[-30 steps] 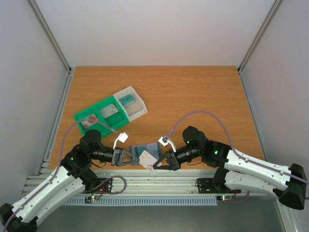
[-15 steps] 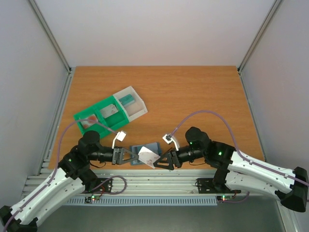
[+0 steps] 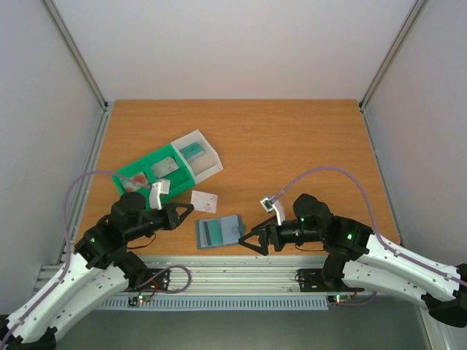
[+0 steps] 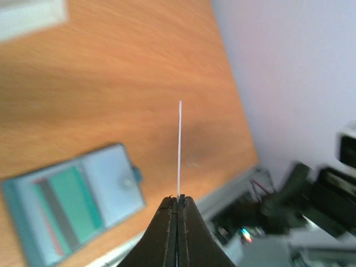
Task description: Take the credit cards out of the card holder
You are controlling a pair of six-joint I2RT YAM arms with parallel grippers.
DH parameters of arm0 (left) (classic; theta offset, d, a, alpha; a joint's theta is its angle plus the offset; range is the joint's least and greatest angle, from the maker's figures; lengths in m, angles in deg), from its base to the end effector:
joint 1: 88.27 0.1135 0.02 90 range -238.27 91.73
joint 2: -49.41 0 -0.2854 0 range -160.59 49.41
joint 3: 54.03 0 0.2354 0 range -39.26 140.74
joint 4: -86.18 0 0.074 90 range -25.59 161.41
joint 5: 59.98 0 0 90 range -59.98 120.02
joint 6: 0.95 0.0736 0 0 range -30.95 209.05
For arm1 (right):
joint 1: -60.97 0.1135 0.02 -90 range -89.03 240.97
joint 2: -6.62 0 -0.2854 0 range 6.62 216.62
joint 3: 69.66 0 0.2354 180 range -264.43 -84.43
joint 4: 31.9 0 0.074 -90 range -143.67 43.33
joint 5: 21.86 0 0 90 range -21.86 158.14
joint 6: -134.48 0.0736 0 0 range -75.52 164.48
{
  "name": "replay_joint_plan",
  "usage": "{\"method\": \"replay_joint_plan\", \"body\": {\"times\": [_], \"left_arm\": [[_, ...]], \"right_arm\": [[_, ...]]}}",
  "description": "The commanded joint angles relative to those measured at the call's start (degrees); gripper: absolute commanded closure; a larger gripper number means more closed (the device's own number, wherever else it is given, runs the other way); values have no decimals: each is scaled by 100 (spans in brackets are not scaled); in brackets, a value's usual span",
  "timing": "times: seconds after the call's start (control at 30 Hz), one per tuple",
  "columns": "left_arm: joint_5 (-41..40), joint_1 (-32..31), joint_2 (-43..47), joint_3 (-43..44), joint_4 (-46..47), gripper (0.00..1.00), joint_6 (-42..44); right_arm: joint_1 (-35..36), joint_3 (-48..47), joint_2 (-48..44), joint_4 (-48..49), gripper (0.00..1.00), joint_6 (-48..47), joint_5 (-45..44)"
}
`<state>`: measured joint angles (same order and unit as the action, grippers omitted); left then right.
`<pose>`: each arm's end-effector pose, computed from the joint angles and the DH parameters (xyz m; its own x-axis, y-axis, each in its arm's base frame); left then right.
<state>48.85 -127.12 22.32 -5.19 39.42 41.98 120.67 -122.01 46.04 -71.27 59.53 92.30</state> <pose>0.0745 -0.0905 0.2700 -0.8258 -0.2247 -0.5173 0.3185 0.5713 -0.7565 0.0524 0.1493 0.2846 -0.4695 -0.3339 -0.8174 -0.8810 0.2388 0.4085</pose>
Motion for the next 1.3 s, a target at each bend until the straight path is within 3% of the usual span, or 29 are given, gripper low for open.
{"method": "replay_joint_plan", "body": {"times": [0.0, 0.17, 0.33, 0.67, 0.93, 1.27], "left_arm": [[-2215, 14, -28, 224, -551, 100, -41], [-3705, 34, -38, 188, -802, 100, -267], [-4173, 198, -373, 207, -576, 100, -144], [-3622, 1237, -1785, 526, 471, 100, 237], [-2543, 2125, -3095, 705, 1487, 100, 153], [-2654, 2531, -4031, 732, 2265, 99, 77]], "right_arm": [[-20, -186, -177, -241, 1, -194, -303], [-20, -104, -259, -376, 1, -190, -228], [-20, -90, -446, -603, 1, -256, -213], [-25, -74, -746, -844, 2, -311, -413], [-20, -147, -864, -947, 2, -340, -490], [-20, -140, -916, -916, 2, -266, -522]]}}
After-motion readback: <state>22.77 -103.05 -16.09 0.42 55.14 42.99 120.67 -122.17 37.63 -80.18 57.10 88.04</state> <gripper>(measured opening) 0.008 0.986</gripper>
